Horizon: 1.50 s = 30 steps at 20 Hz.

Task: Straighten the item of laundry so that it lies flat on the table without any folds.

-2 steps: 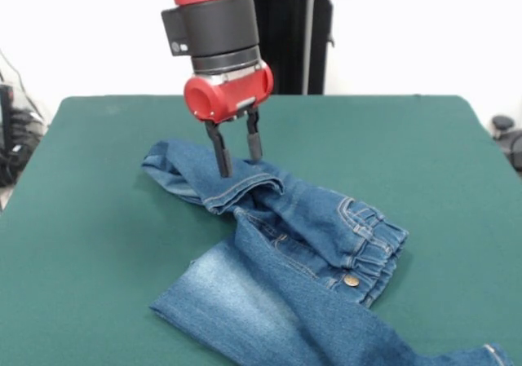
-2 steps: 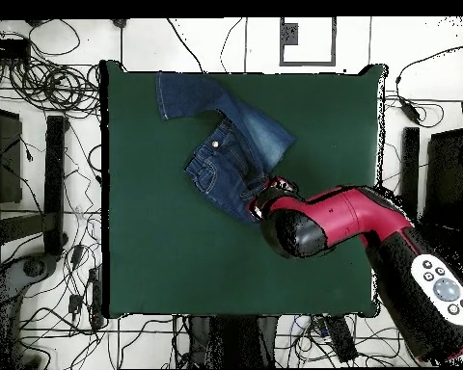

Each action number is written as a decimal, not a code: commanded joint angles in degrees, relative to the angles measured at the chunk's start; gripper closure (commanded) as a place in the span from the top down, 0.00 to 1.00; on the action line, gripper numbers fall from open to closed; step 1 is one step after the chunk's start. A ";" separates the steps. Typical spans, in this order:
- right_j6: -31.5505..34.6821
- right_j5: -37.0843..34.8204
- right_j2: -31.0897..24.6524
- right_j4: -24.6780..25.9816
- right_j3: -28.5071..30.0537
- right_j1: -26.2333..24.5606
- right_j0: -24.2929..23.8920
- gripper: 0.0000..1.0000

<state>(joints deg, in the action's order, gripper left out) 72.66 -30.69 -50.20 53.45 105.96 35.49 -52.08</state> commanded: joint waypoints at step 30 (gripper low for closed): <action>4.30 -0.62 13.67 -2.07 -4.13 -5.80 10.38 1.00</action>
<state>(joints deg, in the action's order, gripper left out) 72.66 -35.23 -38.22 49.71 105.04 34.93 -45.93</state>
